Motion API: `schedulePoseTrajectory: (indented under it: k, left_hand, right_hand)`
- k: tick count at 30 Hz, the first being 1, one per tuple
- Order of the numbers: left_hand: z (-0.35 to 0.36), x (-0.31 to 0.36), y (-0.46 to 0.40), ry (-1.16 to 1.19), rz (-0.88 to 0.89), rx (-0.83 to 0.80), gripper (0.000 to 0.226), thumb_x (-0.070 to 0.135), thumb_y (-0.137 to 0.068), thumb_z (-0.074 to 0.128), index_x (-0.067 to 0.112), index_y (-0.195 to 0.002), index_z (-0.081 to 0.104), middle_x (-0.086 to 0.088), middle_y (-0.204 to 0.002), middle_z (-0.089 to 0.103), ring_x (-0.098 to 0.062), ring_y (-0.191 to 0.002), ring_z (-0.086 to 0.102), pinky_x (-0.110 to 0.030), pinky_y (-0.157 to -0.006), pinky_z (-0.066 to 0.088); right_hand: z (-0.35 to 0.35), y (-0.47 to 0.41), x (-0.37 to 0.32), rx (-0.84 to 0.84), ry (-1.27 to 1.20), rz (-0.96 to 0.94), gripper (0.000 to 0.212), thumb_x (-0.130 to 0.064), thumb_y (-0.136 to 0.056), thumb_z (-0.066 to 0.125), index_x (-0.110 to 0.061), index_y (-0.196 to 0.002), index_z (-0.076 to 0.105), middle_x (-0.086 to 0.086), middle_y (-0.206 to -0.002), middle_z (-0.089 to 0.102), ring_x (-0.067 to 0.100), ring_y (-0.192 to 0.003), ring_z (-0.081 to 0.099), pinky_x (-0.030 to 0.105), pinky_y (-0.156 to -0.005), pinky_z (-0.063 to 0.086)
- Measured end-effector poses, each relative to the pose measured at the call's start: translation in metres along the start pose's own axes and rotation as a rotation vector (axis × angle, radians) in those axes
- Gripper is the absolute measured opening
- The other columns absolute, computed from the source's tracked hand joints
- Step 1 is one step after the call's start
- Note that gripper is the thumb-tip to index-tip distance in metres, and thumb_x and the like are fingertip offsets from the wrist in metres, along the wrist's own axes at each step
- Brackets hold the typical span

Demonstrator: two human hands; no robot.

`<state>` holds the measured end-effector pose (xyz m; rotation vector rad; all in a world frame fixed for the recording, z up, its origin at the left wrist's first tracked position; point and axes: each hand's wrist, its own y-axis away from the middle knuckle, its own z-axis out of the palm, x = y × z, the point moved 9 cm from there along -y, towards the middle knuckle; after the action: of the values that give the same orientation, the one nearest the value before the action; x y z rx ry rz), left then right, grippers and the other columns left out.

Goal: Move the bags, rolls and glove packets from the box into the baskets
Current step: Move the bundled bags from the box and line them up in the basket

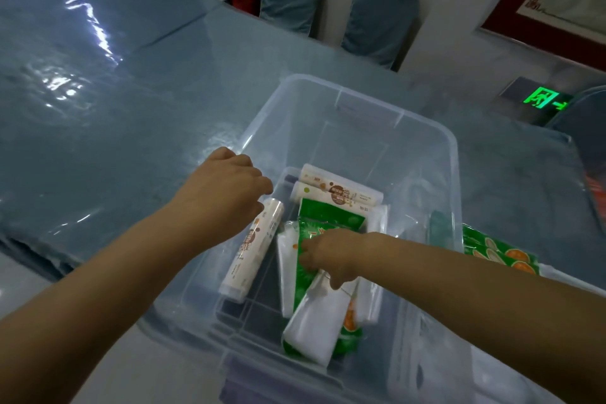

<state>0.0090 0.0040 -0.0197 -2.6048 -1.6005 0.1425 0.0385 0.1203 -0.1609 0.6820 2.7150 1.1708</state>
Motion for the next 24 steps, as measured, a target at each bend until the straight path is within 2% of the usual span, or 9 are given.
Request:
schedulePoseTrajectory:
  k: [3, 6, 9, 11, 14, 18, 20, 22, 24]
  left_hand:
    - [0.001, 0.002, 0.000, -0.019, 0.000, -0.019, 0.034, 0.038, -0.089, 0.048, 0.032, -0.122, 0.055, 0.011, -0.119, 0.064, -0.011, -0.113, 0.051, -0.030, -0.098, 0.027]
    - [-0.002, 0.004, 0.001, -0.027, 0.000, -0.023, 0.034, 0.038, -0.089, 0.049, 0.031, -0.122, 0.056, 0.009, -0.121, 0.063, -0.011, -0.114, 0.051, -0.030, -0.099, 0.028]
    - [-0.002, 0.006, 0.003, -0.053, 0.011, -0.025, 0.034, 0.038, -0.090, 0.048, 0.031, -0.123, 0.055, 0.010, -0.121, 0.063, -0.010, -0.114, 0.051, -0.029, -0.099, 0.027]
    - [-0.001, 0.007, 0.003, -0.061, 0.021, -0.028, 0.035, 0.040, -0.090, 0.047, 0.033, -0.123, 0.054, 0.011, -0.122, 0.062, -0.009, -0.114, 0.050, -0.028, -0.099, 0.027]
    - [-0.002, 0.006, 0.003, -0.076, 0.029, -0.031, 0.035, 0.040, -0.090, 0.045, 0.033, -0.122, 0.054, 0.012, -0.119, 0.063, -0.011, -0.113, 0.051, -0.028, -0.097, 0.027]
    - [0.000, 0.030, -0.005, -0.058, 0.071, -0.156, 0.030, 0.039, -0.087, 0.046, 0.031, -0.113, 0.058, 0.008, -0.106, 0.067, -0.016, -0.100, 0.059, -0.031, -0.084, 0.044]
    - [0.004, 0.061, -0.018, 0.072, 0.098, -0.222, 0.027, 0.037, -0.085, 0.049, 0.028, -0.108, 0.061, 0.004, -0.101, 0.067, -0.019, -0.093, 0.061, -0.030, -0.075, 0.047]
    - [0.015, 0.101, -0.035, 0.123, 0.192, -0.255, 0.028, 0.036, -0.085, 0.051, 0.025, -0.108, 0.061, -0.001, -0.102, 0.066, -0.024, -0.093, 0.062, -0.032, -0.075, 0.048]
    - [0.043, 0.137, -0.052, 0.179, 0.231, -0.335, 0.029, 0.036, -0.087, 0.048, 0.020, -0.107, 0.062, -0.006, -0.105, 0.065, -0.028, -0.097, 0.060, -0.037, -0.081, 0.051]
  right_hand:
    - [0.010, 0.000, -0.003, -0.078, -0.035, 0.014, 0.060, -0.025, -0.075, 0.074, -0.019, -0.128, 0.045, 0.008, -0.110, 0.059, 0.028, -0.100, 0.055, 0.040, -0.083, 0.046]
    - [0.021, 0.007, -0.008, -0.162, 0.158, -0.038, 0.031, -0.030, -0.079, 0.069, -0.018, -0.107, 0.061, 0.002, -0.088, 0.058, 0.025, -0.090, 0.058, 0.037, -0.077, 0.050]
    - [0.018, 0.010, -0.005, -0.154, 0.222, -0.030, 0.025, -0.028, -0.081, 0.066, -0.018, -0.104, 0.064, 0.001, -0.090, 0.059, 0.024, -0.092, 0.057, 0.035, -0.073, 0.049]
    - [-0.011, 0.017, 0.009, 0.013, 0.147, 0.043, 0.024, -0.025, -0.082, 0.064, -0.019, -0.105, 0.064, 0.004, -0.099, 0.059, 0.025, -0.097, 0.054, 0.038, -0.077, 0.049]
    - [-0.070, 0.053, 0.045, 0.381, 0.107, 0.190, 0.020, -0.025, -0.084, 0.057, -0.016, -0.100, 0.064, 0.007, -0.103, 0.060, 0.028, -0.100, 0.052, 0.039, -0.081, 0.044]
    - [-0.113, 0.146, 0.093, 1.011, 0.036, 0.458, 0.007, -0.017, -0.079, 0.064, -0.011, -0.077, 0.061, 0.011, -0.070, 0.063, 0.031, -0.065, 0.059, 0.034, -0.062, 0.038]
    - [-0.104, 0.194, 0.115, 1.325, -0.156, 0.672, 0.013, -0.015, -0.079, 0.066, -0.009, -0.070, 0.058, 0.009, -0.063, 0.059, 0.027, -0.057, 0.053, 0.027, -0.055, 0.030]
    - [-0.080, 0.221, 0.133, 1.542, -0.471, 0.842, 0.016, -0.020, -0.082, 0.064, -0.010, -0.072, 0.058, 0.002, -0.064, 0.056, 0.015, -0.057, 0.046, 0.024, -0.053, 0.026]
    - [-0.057, 0.229, 0.145, 1.702, -0.791, 0.856, 0.016, -0.027, -0.083, 0.061, -0.015, -0.074, 0.057, -0.008, -0.064, 0.051, 0.004, -0.056, 0.042, 0.020, -0.051, 0.028]
